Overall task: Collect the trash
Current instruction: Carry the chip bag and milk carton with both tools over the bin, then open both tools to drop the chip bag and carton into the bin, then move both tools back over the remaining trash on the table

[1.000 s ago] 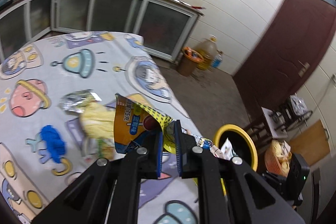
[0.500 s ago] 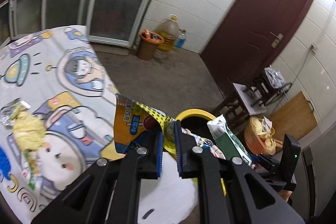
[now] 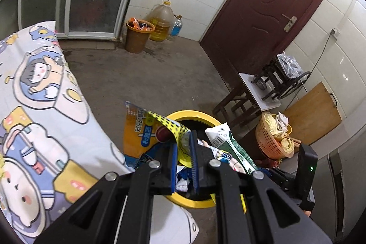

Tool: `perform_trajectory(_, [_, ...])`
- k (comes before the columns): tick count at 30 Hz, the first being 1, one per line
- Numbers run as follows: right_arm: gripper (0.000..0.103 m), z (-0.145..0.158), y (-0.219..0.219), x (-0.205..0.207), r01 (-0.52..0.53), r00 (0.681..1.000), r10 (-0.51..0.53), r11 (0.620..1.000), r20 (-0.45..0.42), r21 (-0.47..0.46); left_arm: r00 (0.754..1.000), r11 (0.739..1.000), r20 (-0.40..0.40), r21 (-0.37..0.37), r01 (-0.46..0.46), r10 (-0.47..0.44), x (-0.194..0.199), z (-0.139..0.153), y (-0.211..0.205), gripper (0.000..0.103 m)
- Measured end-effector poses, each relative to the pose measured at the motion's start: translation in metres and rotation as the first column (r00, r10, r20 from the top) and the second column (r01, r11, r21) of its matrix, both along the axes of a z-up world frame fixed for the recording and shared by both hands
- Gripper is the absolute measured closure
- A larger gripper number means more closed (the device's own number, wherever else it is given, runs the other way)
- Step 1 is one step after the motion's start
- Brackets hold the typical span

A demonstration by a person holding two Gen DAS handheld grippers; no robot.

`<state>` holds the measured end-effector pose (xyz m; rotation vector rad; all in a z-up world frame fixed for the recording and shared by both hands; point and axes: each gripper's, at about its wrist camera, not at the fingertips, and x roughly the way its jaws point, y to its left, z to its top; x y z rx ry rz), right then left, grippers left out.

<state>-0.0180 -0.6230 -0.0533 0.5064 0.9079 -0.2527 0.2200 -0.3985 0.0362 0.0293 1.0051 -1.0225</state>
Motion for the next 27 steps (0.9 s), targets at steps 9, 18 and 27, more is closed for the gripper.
perform_trajectory(9, [0.032, -0.009, -0.024, -0.004, 0.053, 0.999, -0.053, 0.998, -0.011, 0.019, 1.000, 1.000, -0.014, 0.010, 0.009, -0.009, 0.000, -0.020, -0.045, 0.094])
perform_trajectory(18, [0.023, -0.009, -0.035, -0.017, 0.086, 0.996, -0.086, 0.996, -0.019, 0.012, 0.997, 1.000, 0.072, -0.024, 0.004, -0.002, -0.018, -0.008, -0.066, 0.036])
perform_trajectory(27, [0.023, 0.019, -0.019, -0.035, 0.042, 0.996, -0.042, 0.999, 0.076, 0.001, 0.987, 0.997, 0.141, -0.038, -0.072, 0.077, -0.011, 0.002, 0.007, 0.036])
